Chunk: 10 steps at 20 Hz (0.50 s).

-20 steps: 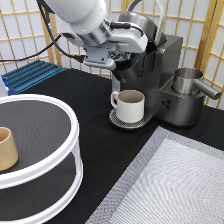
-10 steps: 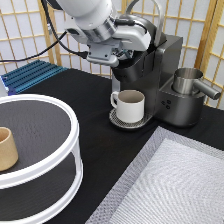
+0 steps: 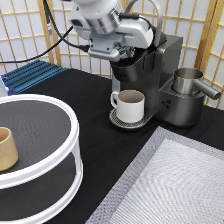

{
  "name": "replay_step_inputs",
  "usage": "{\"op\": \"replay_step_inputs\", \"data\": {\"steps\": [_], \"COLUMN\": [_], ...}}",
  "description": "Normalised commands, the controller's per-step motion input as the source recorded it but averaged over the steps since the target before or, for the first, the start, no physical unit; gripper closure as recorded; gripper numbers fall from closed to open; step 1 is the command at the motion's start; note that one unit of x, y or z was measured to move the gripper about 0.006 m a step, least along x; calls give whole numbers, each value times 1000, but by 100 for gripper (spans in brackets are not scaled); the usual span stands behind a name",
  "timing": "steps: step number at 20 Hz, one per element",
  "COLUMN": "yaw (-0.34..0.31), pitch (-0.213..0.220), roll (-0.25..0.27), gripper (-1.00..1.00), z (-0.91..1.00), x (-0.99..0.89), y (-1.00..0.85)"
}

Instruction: Make coffee

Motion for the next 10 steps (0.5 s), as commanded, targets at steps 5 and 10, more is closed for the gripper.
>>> {"op": "replay_step_inputs", "data": {"steps": [5,10], "yaw": [-11,-23], "pitch": [12,0], "roll": [-234,-148], "gripper": [-100,-100], "z": [0,52], "x": [-38,-23], "y": [311,199]}}
